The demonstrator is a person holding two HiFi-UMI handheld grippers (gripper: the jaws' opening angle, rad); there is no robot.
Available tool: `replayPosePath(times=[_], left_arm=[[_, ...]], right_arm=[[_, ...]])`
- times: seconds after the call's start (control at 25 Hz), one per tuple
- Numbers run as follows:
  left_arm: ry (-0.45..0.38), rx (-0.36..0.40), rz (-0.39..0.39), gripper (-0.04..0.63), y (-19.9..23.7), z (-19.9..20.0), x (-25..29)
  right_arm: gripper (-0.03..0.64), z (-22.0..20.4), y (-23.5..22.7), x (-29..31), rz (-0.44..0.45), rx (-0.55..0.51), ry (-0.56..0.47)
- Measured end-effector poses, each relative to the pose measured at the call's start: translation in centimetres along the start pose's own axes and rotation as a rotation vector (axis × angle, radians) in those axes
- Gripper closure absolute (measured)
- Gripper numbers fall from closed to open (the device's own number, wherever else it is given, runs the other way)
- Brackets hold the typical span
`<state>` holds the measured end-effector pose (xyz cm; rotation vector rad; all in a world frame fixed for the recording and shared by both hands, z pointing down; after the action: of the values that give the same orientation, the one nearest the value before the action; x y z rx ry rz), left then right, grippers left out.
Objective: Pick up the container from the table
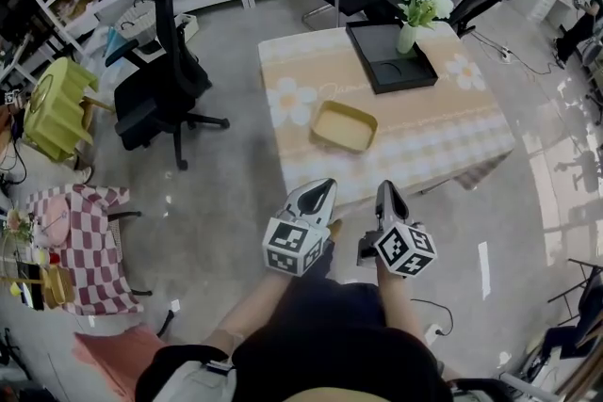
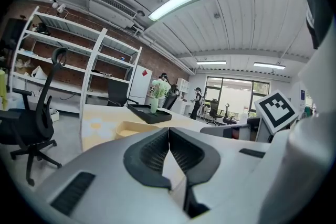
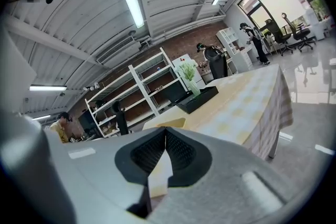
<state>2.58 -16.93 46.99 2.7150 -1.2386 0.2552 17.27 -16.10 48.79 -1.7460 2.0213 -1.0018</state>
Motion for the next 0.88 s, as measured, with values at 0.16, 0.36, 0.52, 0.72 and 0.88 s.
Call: replayPosePath(times=[0.16, 0.36, 0.52, 0.72, 0.88], left_arm=[[0.000, -0.001, 0.006, 0.586, 1.3, 0.8, 1.8], [0.018, 0.000, -0.007, 0.586, 2.2, 0.9, 3.6], [0.028, -0.006, -0.014, 0.586, 2.9, 0.9, 4.6], [0.037, -0.010, -0.015, 0.586, 4.2, 0.9, 6.1], [0.037, -0.013, -0.019, 0.586, 4.9, 1.1, 7.6]], right_arm=[[0.612, 1.0, -0.5, 1.7, -0.011, 0.002, -0.001], [0.612, 1.8, -1.3, 3.3, -0.039, 0.015, 0.000], [0.612, 2.3, -1.8, 4.4, -0.047, 0.023, -0.002], [0.612, 2.5, -2.1, 6.0, -0.054, 0.031, 0.008], [0.611, 2.9, -2.5, 7.4, -0.060, 0.032, 0.015]])
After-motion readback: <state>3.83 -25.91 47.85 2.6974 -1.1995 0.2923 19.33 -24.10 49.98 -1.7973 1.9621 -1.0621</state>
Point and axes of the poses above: the fingertips, and each gripper's own axes: x forward along the fingers, y to its left, z out of its top, the point moved 3 cm from there along -x, backward along the fingers, and after that the axes turned 11 degrees about x, right-handed, at the moved point
